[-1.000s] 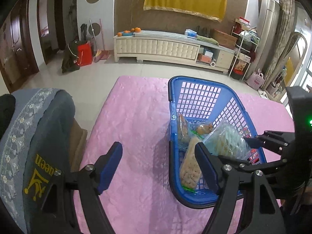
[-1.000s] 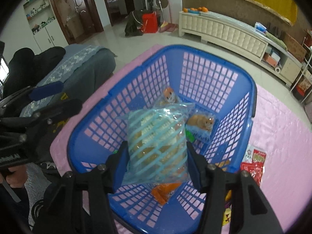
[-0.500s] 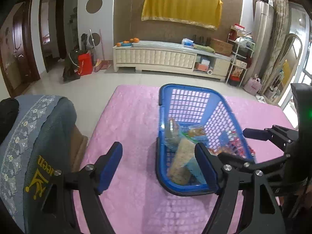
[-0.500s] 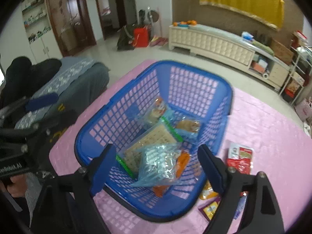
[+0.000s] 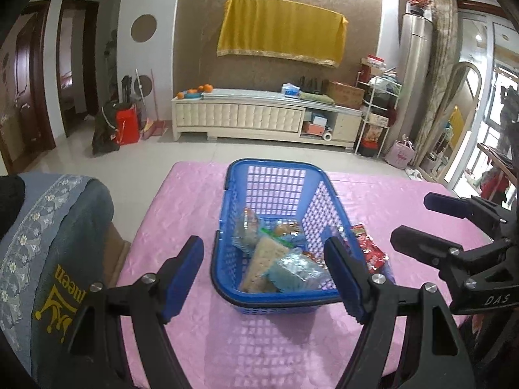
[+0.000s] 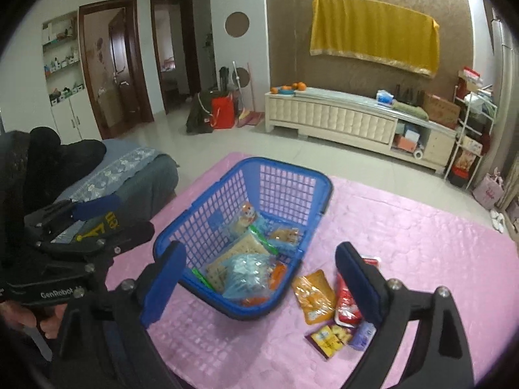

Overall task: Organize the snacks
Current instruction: 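Move both tools back toward the remaining snacks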

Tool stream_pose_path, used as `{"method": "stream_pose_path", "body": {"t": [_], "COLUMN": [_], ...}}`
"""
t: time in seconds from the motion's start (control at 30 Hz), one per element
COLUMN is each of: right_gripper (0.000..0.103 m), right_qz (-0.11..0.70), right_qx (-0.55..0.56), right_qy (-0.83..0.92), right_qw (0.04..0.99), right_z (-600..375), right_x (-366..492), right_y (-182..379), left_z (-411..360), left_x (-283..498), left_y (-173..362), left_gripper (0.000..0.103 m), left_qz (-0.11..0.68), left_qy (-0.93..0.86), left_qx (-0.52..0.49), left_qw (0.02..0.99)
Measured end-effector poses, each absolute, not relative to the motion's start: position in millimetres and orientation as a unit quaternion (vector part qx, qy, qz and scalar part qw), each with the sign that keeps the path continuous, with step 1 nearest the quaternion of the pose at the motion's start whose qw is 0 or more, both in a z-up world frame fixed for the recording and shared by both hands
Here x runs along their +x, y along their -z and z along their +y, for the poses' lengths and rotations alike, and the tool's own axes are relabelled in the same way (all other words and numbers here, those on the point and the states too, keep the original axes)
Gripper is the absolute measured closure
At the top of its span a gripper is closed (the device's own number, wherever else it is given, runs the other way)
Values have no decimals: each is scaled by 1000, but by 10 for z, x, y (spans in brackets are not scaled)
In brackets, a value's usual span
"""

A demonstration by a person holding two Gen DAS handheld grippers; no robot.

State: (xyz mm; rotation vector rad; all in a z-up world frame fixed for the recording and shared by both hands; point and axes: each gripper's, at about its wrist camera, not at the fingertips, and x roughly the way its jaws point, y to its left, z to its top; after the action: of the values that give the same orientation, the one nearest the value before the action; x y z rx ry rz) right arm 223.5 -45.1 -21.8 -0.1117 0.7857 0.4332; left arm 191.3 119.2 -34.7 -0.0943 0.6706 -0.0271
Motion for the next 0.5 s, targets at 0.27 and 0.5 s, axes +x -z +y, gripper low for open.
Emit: {"method": "stream_pose_path", "body": {"t": [0.27, 0.5], "right_gripper": [7, 7], "right_qz": [388, 393], "right_qx": [-33, -30], "right_qy": [-175, -145], "right_qw": [904, 907], "right_z": [-819, -1159], "right_x": [1977, 1831], "right_y": [168, 199], "left_z": [915, 626], "left_x": [1830, 1789], "left_y": [323, 324], "left_gripper": [28, 28], "left_qz": [330, 343], "left_qy": [35, 51], "left_qx": [-41, -24], "left_qw": [942, 938]}}
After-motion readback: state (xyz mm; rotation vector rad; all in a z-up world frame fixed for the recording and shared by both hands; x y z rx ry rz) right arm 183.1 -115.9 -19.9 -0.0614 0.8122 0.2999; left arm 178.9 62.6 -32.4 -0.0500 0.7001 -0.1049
